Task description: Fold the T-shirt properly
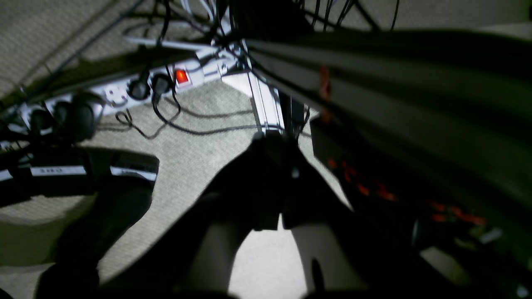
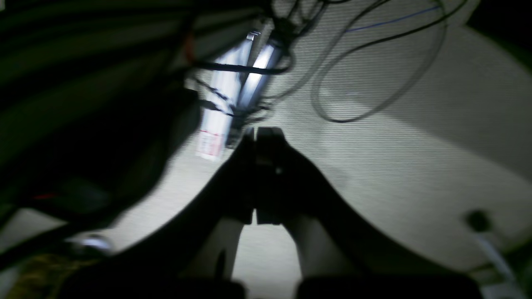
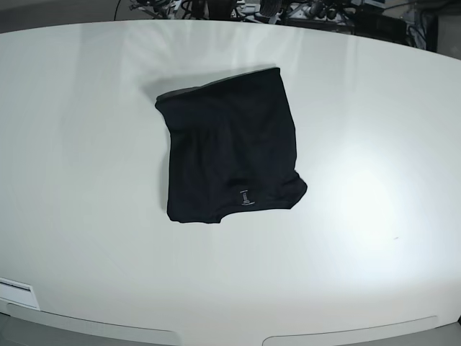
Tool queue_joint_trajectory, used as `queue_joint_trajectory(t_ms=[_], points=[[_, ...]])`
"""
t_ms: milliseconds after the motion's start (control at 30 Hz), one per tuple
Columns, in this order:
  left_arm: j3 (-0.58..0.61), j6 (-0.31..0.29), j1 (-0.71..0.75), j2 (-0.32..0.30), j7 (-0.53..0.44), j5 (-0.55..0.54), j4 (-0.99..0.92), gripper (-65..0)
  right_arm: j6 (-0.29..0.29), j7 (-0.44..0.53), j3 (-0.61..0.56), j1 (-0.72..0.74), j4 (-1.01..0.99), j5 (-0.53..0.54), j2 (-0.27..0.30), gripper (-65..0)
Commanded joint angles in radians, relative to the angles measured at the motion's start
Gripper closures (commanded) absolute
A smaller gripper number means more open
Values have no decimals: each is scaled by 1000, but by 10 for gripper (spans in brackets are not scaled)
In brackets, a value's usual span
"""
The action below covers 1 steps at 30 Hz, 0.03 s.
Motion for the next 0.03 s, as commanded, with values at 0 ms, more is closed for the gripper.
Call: queue_joint_trajectory(t_ms=[0], points=[[-1, 3, 0, -1, -10, 10, 19, 0, -3, 10, -19, 7, 5, -8, -6, 0]])
